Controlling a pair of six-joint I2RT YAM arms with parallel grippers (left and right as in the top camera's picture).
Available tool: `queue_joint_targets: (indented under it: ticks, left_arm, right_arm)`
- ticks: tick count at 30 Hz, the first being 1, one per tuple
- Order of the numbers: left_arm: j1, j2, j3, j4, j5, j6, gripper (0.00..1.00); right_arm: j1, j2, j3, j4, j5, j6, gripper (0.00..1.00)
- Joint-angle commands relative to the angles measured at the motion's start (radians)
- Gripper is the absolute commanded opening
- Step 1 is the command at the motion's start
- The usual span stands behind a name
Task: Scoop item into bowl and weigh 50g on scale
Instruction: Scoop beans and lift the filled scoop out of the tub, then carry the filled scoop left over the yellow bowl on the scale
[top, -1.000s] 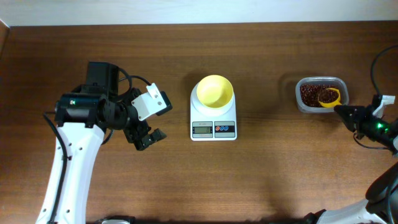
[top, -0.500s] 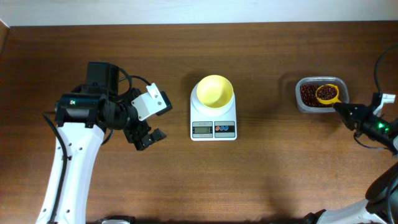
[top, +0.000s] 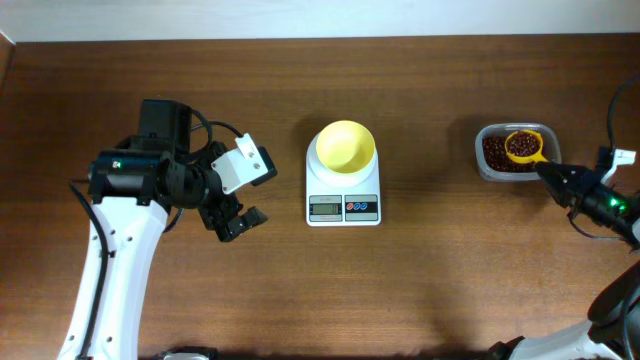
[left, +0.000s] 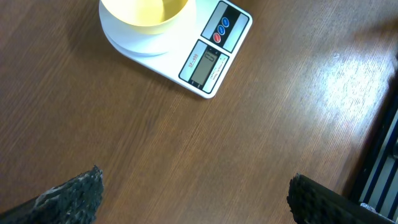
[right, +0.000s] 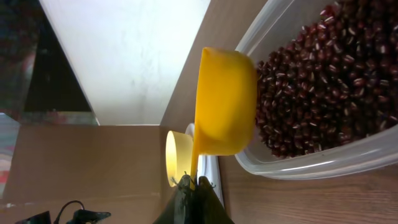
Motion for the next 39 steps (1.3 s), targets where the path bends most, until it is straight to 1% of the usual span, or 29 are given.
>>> queue_joint_targets:
  ticks: [1, 6, 9, 18, 26, 30, 36, 39]
  left_arm:
    - [0.000, -0.013, 0.016, 0.002, 0.018, 0.016, 0.99]
    - [0.000, -0.014, 0.016, 0.002, 0.018, 0.016, 0.99]
    - [0.000, -0.013, 0.016, 0.002, 0.018, 0.016, 0.99]
    - [0.000, -0.014, 0.016, 0.002, 0.018, 0.016, 0.99]
    - [0.000, -0.014, 0.016, 0.002, 0.018, 0.016, 0.99]
    - [0.000, -0.014, 0.016, 0.002, 0.018, 0.016, 0.99]
    - [0.000, -0.013, 0.016, 0.002, 0.018, 0.016, 0.99]
    - [0.000, -0.013, 0.016, 0.002, 0.018, 0.016, 0.99]
  right_arm:
    - [-0.001, 0.007, -0.012, 0.000, -0.066, -0.011, 0.04]
    - [0.002, 0.007, -0.012, 0.000, -0.108, -0.012, 0.04]
    - [0.028, 0.007, -0.012, 0.000, -0.107, -0.011, 0.04]
    - [0.169, 0.007, -0.012, 0.001, -0.142, 0.000, 0.04]
    - [0.295, 0.007, -0.012, 0.001, -0.145, 0.016, 0.04]
    - [0.354, 0.007, -0.012, 0.004, -0.145, 0.050, 0.04]
    - [0.460, 0.007, -0.012, 0.016, -0.151, 0.051, 0.04]
    - [0.507, 0.007, -0.012, 0.061, -0.151, 0.124, 0.04]
